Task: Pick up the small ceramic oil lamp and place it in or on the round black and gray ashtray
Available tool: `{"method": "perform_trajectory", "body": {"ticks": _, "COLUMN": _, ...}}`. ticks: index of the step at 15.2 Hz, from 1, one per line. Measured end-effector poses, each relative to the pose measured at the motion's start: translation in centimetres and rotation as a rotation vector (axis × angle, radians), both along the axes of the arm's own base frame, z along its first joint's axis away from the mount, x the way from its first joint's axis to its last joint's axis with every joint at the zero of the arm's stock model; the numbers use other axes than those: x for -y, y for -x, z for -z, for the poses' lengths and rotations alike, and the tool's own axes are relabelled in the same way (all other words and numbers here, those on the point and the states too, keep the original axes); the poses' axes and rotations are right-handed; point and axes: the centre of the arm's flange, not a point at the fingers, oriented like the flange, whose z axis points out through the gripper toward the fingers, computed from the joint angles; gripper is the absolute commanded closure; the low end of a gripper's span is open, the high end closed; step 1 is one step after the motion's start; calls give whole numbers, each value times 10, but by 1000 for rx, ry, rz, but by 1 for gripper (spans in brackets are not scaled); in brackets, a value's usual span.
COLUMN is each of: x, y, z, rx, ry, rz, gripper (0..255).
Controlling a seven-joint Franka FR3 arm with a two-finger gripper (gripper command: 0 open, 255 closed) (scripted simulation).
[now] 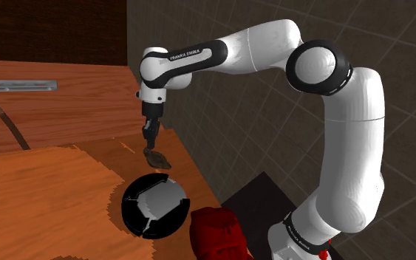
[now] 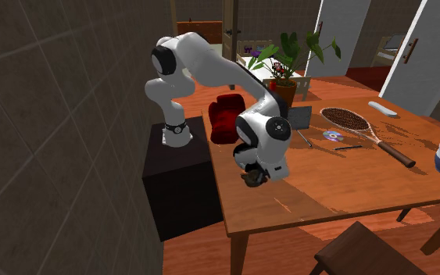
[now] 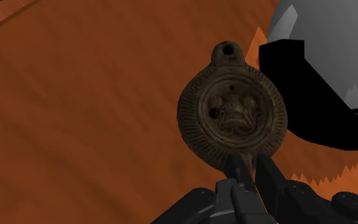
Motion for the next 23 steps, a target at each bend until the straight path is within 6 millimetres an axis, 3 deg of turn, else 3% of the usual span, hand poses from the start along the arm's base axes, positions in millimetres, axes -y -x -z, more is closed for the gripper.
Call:
{"method": "perform_trajectory", "body": {"ticks": 12, "x": 0, "y": 1, "z": -61, "rx": 0, "ry": 0, "rz": 0, "gripper": 255}}
{"method": "perform_trajectory", "body": {"ticks": 14, "x": -7, "y": 13, "z": -66, "rx": 0, "ry": 0, "rz": 0, "gripper": 255}}
{"method": "perform_trajectory", "body": {"ticks": 23, "x": -69, "y": 108, "z": -88, "rx": 0, "ry": 0, "rz": -1, "gripper": 255}}
